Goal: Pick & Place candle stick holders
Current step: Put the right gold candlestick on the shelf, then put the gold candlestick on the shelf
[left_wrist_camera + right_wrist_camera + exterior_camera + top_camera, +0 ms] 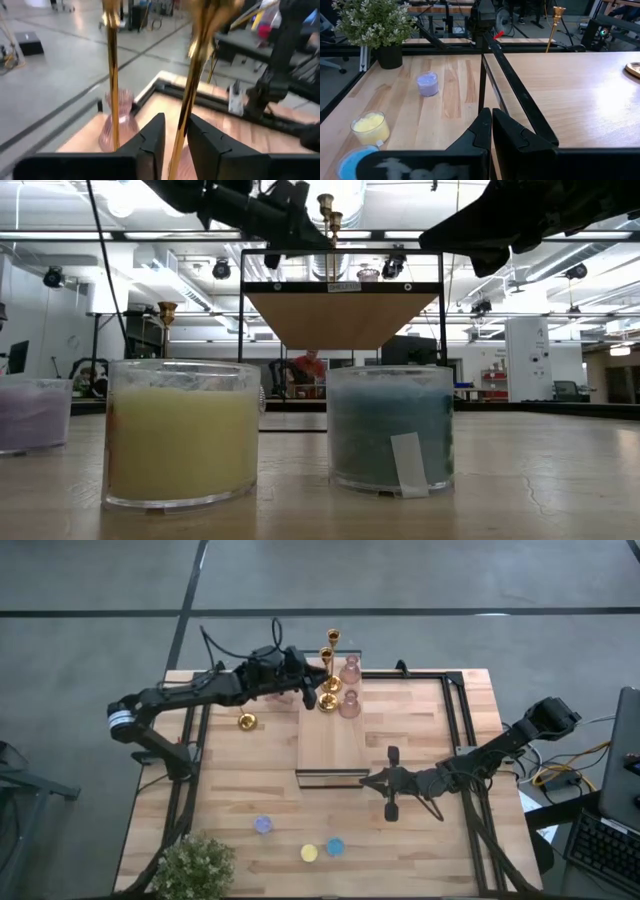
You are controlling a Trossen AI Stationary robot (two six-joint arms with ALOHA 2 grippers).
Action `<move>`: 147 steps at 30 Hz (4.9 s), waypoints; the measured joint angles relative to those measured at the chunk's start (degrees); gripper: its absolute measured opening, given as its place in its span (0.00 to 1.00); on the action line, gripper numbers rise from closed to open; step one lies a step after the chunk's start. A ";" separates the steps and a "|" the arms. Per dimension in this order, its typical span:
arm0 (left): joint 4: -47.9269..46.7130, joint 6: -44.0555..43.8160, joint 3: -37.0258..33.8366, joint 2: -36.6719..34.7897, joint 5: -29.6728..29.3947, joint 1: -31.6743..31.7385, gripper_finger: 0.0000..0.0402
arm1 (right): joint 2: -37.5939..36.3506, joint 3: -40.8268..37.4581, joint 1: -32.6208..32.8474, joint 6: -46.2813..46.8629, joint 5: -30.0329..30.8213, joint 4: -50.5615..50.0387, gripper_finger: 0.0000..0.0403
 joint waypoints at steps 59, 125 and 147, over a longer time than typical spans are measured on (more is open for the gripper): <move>-55.23 -8.16 -27.23 -47.15 -27.02 -0.15 0.48 | 0.00 -0.22 -0.02 0.36 1.53 0.07 0.02; -19.84 1.56 -36.54 -43.07 -27.71 -0.26 0.23 | 0.00 -0.22 -0.04 0.32 2.99 0.05 0.02; -18.29 1.57 -18.02 -38.99 -7.28 -5.96 0.22 | 0.00 -0.22 -0.01 0.32 4.51 0.06 0.02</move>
